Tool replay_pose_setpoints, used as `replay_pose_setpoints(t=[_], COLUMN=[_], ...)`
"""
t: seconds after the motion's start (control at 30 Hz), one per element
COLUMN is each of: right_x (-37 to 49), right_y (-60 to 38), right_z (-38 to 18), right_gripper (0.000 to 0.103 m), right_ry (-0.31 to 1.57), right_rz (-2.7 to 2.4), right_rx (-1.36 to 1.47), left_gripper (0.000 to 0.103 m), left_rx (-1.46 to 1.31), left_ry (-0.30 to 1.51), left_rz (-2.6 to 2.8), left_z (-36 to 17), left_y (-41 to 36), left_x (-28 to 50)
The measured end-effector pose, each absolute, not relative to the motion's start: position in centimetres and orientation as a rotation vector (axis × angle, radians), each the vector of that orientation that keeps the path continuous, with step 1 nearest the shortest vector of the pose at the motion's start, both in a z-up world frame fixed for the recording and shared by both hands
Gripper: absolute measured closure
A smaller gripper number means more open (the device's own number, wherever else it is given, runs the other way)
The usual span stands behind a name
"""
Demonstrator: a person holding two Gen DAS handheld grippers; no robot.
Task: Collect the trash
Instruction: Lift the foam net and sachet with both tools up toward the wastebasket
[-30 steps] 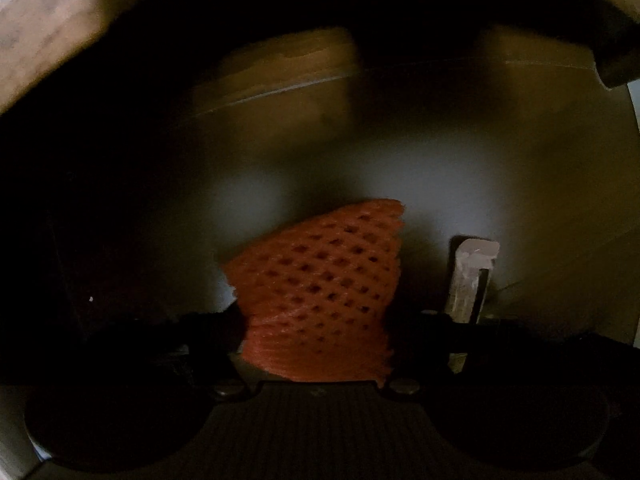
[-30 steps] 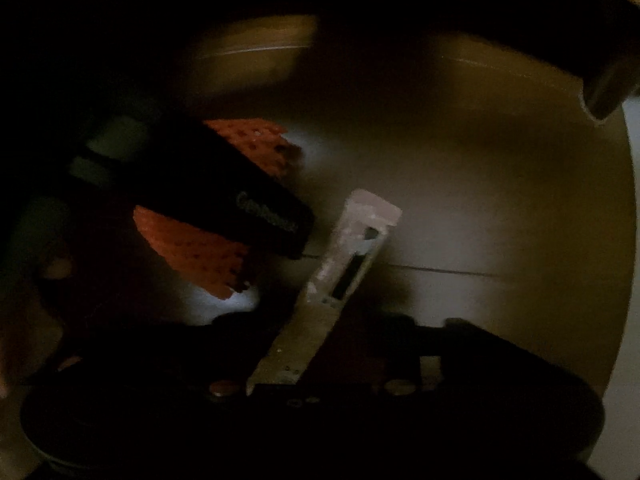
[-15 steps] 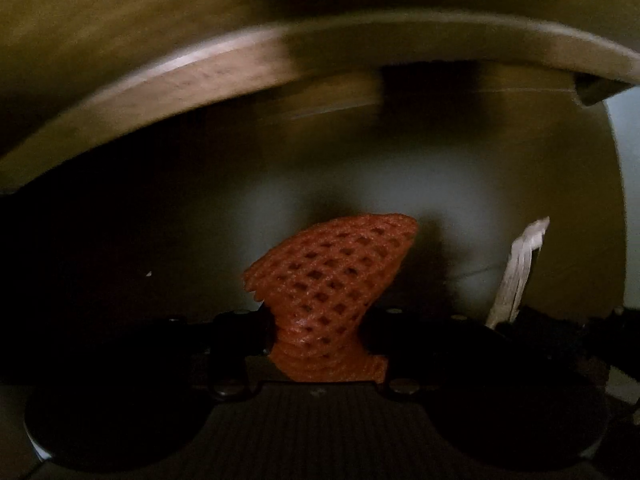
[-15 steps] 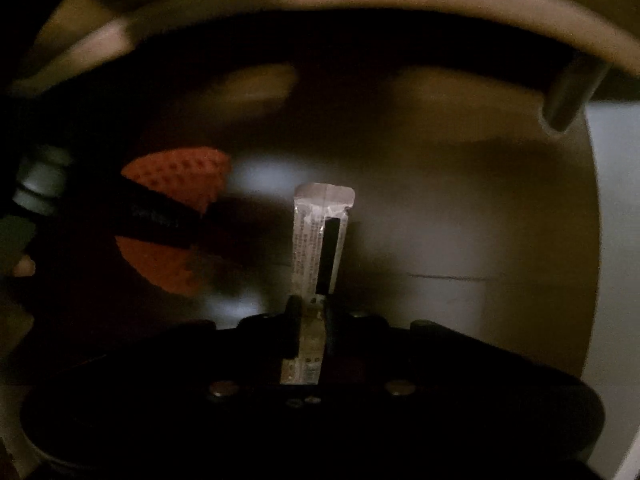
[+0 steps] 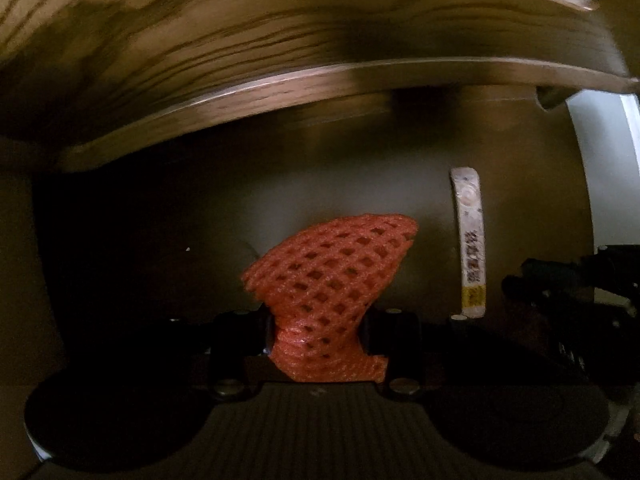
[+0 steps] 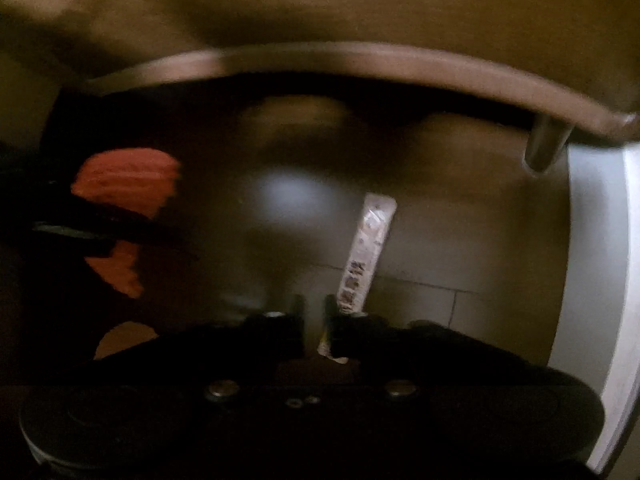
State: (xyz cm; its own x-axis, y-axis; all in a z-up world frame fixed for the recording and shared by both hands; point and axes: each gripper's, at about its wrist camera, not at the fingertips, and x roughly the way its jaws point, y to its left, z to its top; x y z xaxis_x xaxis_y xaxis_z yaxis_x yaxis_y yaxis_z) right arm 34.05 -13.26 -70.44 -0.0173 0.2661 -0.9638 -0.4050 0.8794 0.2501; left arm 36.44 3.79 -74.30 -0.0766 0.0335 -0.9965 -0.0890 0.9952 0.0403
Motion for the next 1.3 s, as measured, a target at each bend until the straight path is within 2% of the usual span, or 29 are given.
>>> replay_pose_setpoints(t=[0.07, 0.1, 0.17, 0.23, 0.57, 0.8, 0.87, 0.9, 0.93, 1.13, 1.3], right_x=[35.0, 35.6, 36.2, 36.9, 37.3, 35.4, 34.6, 34.4, 34.2, 33.8, 32.7], right_y=[-13.3, -13.4, -13.5, -13.2, -12.1, -10.7, -10.1, -10.1, -10.1, -11.0, -11.8], right_z=[-72.6, -73.7, -74.9, -76.2, -79.5, -79.4, -79.5, -79.4, -79.4, -78.1, -75.0], right_gripper=[0.078, 0.072, 0.065, 0.051, 0.050, 0.061, 0.069, 0.077, 0.081, 0.083, 0.084], right_ry=[1.540, 1.558, 1.545, 1.537, 1.525, 1.471, 1.444, 1.439, 1.436, 1.460, 1.391], right_rz=[0.497, 0.476, 0.436, 0.405, 0.322, 0.328, 0.356, 0.368, 0.381, 0.445, 0.524], right_rx=[-0.115, -0.111, -0.108, -0.100, -0.094, -0.265, -0.324, -0.333, -0.338, -0.319, -0.385], left_gripper=[0.066, 0.066, 0.066, 0.066, 0.066, 0.066, 0.066, 0.066, 0.066, 0.066, 0.066], left_rx=[-0.057, -0.070, -0.103, -0.138, -0.171, -0.173, -0.169, -0.167, -0.164, -0.163, -0.142], left_ry=[1.651, 1.655, 1.660, 1.663, 1.681, 1.669, 1.670, 1.671, 1.672, 1.658, 1.647], left_rz=[0.110, 0.112, 0.118, 0.132, 0.189, 0.185, 0.182, 0.180, 0.179, 0.171, 0.164], left_z=[-75.7, -76.0, -75.2, -75.3, -76.7, -77.3, -77.4, -77.4, -77.3, -76.4, -75.4], left_y=[3.9, 4.1, 4.4, 4.9, 7.1, 7.3, 7.3, 7.3, 7.2, 7.4, 7.0], left_x=[36.6, 36.7, 36.2, 36.1, 35.5, 35.7, 35.5, 35.5, 35.5, 35.4, 35.4])
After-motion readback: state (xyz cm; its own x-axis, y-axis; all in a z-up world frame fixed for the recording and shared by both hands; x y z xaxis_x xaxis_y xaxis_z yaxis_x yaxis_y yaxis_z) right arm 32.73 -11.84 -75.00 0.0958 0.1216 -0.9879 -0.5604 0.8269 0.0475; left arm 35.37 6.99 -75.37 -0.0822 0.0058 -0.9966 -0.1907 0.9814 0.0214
